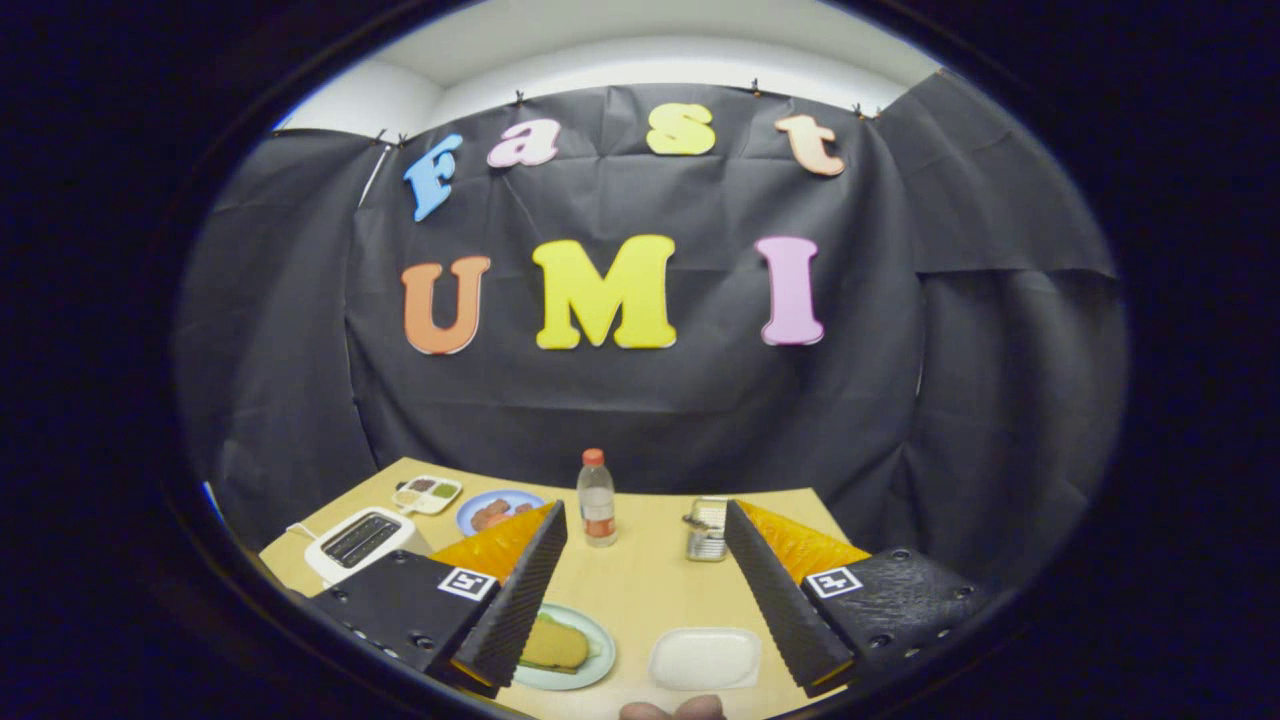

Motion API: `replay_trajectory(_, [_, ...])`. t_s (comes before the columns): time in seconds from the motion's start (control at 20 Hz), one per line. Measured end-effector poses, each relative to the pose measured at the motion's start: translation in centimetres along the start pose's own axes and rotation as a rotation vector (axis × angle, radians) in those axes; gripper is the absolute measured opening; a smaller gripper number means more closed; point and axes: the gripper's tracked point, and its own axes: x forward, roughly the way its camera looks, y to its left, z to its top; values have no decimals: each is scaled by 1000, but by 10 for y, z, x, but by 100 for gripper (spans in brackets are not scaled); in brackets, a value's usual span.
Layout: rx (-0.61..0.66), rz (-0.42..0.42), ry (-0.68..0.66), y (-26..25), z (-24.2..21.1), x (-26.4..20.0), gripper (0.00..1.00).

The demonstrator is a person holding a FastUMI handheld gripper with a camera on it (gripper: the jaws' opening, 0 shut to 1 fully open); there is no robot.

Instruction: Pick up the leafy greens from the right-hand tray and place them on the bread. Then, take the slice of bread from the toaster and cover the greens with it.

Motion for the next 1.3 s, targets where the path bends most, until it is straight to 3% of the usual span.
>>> replay_trajectory(0.2, [-5, -110, -69, -67, 42, -34, 96])
replay_trajectory(0.45, [-23, -160, -148, -117, 72, -79, 96])
replay_trajectory(0.7, [-17, -173, -200, -142, 78, -105, 96])
replay_trajectory(1.3, [44, -155, -201, -166, 68, -106, 96])
